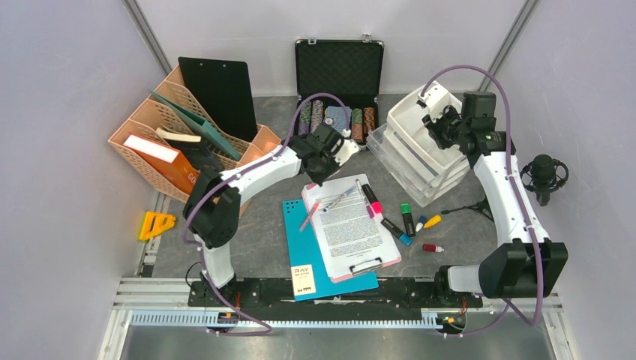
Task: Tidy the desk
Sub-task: Pick up the stationery from the center of the board, then place the stationery in the drawer.
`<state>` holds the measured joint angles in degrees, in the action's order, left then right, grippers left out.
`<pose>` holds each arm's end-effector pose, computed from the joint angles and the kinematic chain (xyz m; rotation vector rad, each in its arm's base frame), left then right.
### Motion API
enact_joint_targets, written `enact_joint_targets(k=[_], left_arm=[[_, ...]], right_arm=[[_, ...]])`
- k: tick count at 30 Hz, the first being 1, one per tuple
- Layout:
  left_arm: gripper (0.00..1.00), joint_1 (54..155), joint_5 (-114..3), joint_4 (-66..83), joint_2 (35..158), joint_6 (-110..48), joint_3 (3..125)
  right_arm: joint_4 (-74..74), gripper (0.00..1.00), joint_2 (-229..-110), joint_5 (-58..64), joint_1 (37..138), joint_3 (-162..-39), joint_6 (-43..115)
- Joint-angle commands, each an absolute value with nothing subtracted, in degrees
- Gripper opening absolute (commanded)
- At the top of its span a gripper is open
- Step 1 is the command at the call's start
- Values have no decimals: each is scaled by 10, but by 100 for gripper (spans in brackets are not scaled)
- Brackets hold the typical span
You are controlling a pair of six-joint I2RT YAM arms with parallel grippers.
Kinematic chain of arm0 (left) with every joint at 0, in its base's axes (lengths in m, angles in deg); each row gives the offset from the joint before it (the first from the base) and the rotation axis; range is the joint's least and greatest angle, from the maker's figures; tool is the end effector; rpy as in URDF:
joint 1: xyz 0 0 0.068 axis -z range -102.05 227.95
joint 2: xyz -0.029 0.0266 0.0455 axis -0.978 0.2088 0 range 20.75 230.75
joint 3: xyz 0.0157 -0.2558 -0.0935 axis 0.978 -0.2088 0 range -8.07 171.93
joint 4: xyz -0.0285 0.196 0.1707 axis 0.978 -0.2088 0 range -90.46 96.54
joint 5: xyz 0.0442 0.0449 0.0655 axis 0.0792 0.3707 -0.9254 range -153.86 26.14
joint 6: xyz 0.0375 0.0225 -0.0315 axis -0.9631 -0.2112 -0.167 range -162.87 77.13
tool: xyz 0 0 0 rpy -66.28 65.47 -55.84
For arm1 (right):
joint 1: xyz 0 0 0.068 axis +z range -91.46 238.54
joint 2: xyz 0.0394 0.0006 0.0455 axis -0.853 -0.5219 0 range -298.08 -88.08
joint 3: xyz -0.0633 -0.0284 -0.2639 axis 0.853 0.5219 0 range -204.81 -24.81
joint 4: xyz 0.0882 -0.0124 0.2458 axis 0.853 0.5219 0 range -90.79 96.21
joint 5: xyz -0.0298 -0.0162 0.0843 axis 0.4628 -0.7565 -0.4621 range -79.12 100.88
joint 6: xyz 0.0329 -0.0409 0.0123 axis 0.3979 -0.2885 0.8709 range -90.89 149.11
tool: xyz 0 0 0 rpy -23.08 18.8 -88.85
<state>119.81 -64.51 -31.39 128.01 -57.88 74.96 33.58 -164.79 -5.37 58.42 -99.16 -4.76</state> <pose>0.2964 -0.2650 0.2229 1.2649 2.3435 -0.1386 0.2933 0.0093 0.3557 -0.7811 2.0379 -0.0218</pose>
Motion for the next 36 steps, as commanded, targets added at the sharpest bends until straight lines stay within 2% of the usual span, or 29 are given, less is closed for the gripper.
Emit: enact_joint_targets(k=[1,12,20,27,34,36], left_arm=[[2,1201,-599,-321,1206,-678,818],[2,1282,-590,-336,1221,-935,978],[2,1343,-574,-282,1257,-1158,992],[2,1361,-577,-303,1339,-1271,1077],[2,1363,-586,-299,1401,-1304,1142],[6,1363,-591,-311,1415,-1307,1159]], right_arm=[[330,32,-1626,-59,582,-989,-46],[328,33,-1631,-67,582,-988,-45],[325,33,-1634,-65,582,-985,-45],[326,33,-1630,-58,582,-977,-51],[326,33,-1624,-50,583,-972,-56],[327,33,-1623,-46,582,-971,-59]])
